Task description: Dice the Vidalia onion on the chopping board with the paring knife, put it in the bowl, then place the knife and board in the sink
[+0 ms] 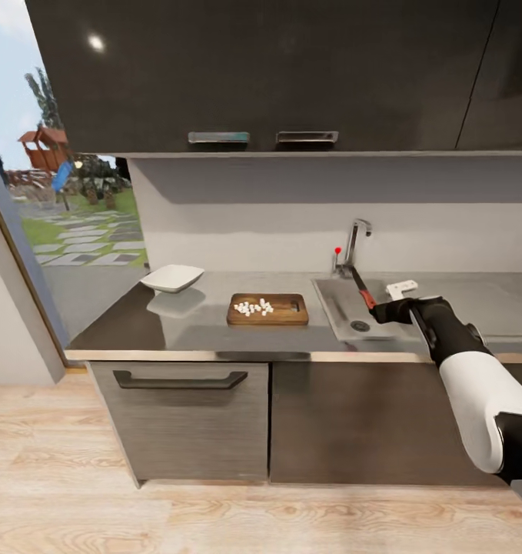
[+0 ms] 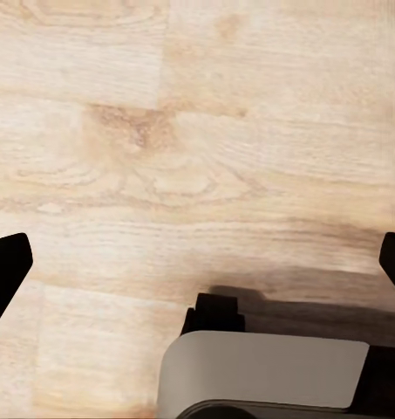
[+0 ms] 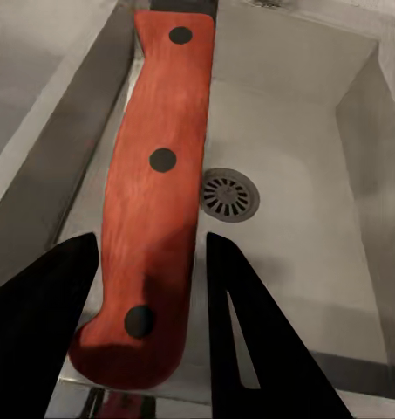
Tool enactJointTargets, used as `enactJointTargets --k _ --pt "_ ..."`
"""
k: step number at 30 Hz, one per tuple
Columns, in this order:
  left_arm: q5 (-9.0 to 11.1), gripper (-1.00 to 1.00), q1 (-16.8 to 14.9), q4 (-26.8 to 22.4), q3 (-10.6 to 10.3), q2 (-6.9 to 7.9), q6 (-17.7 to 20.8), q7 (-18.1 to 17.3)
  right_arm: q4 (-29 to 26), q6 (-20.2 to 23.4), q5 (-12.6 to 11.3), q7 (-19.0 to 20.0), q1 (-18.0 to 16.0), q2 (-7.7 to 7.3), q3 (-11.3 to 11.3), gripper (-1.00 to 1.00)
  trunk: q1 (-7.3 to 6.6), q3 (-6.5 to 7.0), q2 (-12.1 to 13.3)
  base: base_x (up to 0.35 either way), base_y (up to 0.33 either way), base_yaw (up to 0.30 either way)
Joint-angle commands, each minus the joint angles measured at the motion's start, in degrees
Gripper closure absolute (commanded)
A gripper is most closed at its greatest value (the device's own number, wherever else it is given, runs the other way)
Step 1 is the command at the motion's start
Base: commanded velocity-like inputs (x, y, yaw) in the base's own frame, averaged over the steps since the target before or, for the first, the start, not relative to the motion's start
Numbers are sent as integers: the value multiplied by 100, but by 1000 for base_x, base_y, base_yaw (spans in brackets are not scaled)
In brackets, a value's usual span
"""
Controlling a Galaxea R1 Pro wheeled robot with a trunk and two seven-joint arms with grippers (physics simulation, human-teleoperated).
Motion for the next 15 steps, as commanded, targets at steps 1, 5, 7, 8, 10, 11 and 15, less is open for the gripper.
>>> enactJointTargets --k 1,5,7,8,10,11,15 --pt "42 -100 -11 25 -4 -1 -49 -8 -42 -16 60 52 -2 36 4 100 0 -6 -3 0 0 0" --pt "42 -100 -11 25 -4 -1 -34 -12 -89 -138 62 49 -2 168 37 100 0 -6 -3 0 0 0" --pt "42 -100 -11 25 -4 -1 -30 -13 -76 -200 75 35 -2 233 27 100 0 -6 -3 0 0 0" --pt "42 -100 -11 25 -4 -3 -29 -13 -64 -231 85 18 -2 265 22 100 0 -6 -3 0 0 0" --pt "42 -100 -11 25 -4 -2 -28 -13 -53 -293 90 5 -2 330 19 100 0 -6 -3 0 0 0" --pt "42 -100 -11 25 -4 -1 -28 -13 -49 -324 92 0 -2 363 18 100 0 -6 -3 0 0 0" --pt "42 -100 -11 25 -4 -3 -28 -13 -32 -449 91 6 -2 493 7 100 0 -6 -3 0 0 0"
